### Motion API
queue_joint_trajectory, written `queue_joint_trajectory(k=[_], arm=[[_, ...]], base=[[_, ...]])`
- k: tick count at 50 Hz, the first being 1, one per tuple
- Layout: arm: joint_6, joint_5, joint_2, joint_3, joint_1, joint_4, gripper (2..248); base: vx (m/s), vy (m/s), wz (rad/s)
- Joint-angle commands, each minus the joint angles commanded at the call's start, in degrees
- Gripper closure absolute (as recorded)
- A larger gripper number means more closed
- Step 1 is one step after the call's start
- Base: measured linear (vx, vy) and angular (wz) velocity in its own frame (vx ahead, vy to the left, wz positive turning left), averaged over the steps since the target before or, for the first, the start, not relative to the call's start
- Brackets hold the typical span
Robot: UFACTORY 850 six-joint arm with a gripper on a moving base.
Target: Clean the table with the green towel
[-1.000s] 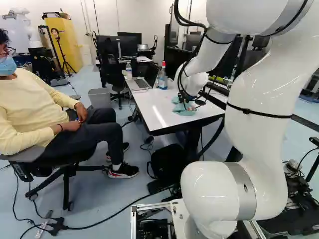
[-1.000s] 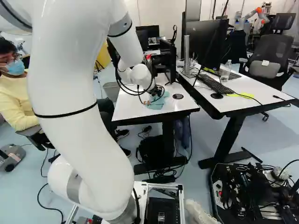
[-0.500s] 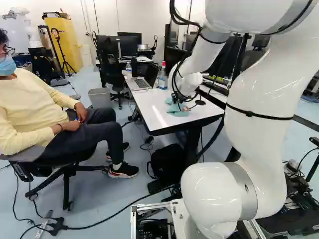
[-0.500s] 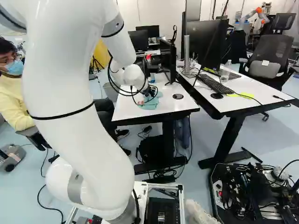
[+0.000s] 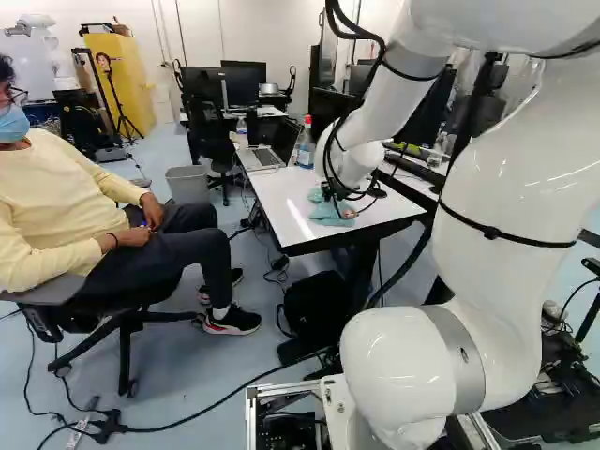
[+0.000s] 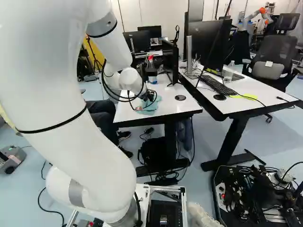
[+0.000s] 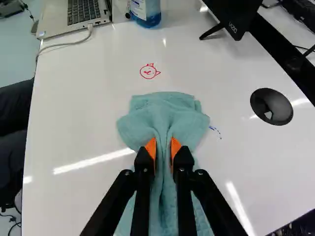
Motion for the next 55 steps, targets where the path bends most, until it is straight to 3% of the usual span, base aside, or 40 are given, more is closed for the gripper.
queue_joint_trajectory(k=[26, 55], arm=[[0.00, 0.00, 0.62, 0.67, -5.02, 0.00, 196], [0.00, -0.57, -4.73, -5.18, -9.76, 0.00, 196]], base=[[0.000, 0.000, 0.000], [0.000, 0.000, 0.000]])
